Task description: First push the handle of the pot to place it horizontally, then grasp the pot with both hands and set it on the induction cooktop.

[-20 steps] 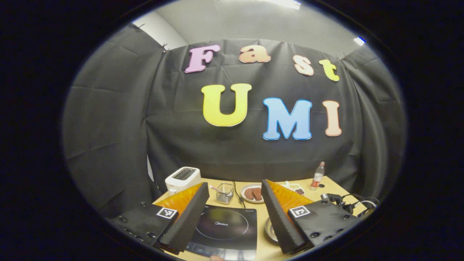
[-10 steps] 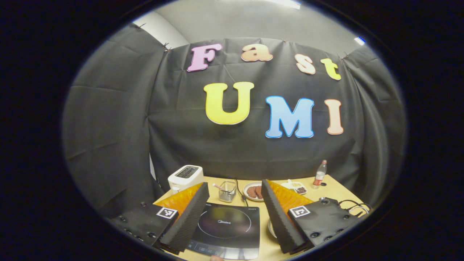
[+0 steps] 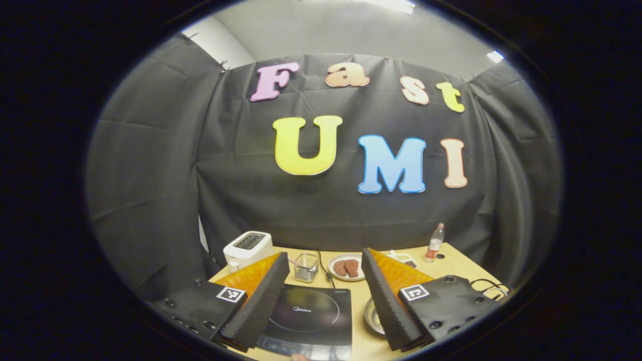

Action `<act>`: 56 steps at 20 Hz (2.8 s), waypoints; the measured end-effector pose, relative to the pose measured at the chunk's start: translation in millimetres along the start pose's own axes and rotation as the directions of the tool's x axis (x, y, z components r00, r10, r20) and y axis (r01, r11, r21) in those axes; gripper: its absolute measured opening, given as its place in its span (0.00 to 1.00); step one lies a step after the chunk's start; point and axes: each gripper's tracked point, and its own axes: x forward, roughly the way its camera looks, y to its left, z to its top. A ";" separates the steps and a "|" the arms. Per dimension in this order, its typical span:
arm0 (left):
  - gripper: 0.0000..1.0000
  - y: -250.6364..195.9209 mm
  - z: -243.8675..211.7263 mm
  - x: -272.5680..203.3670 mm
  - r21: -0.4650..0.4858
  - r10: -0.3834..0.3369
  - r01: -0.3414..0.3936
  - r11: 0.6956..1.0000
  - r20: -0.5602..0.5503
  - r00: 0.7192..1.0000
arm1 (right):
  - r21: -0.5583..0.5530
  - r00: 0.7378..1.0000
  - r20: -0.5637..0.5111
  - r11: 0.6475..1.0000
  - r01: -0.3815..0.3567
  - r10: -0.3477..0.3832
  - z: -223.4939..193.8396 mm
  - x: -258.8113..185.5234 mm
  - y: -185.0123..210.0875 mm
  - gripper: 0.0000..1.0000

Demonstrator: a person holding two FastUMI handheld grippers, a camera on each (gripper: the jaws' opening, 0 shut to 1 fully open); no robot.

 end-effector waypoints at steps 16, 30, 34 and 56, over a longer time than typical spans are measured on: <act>0.99 -29.4 9.1 1.9 0.014 -0.050 0.050 0.999 0.034 0.998 | 0.106 0.998 0.016 0.993 0.059 -0.061 3.5 -14.8 -60.6 0.01; 0.94 -55.9 12.8 11.4 0.032 -0.116 0.114 0.993 0.040 0.992 | 0.165 0.983 0.034 0.971 0.170 -0.178 24.1 -34.7 -125.0 0.08; 0.94 -62.1 12.6 16.8 0.036 -0.136 0.135 0.990 0.039 0.990 | 0.138 0.973 0.042 0.965 0.221 -0.228 34.2 -39.7 -142.3 0.08; 0.94 -97.4 5.0 13.3 0.088 -0.112 0.110 0.990 0.010 0.994 | -0.315 0.893 0.122 0.836 0.449 -0.434 130.9 -44.8 -230.9 0.08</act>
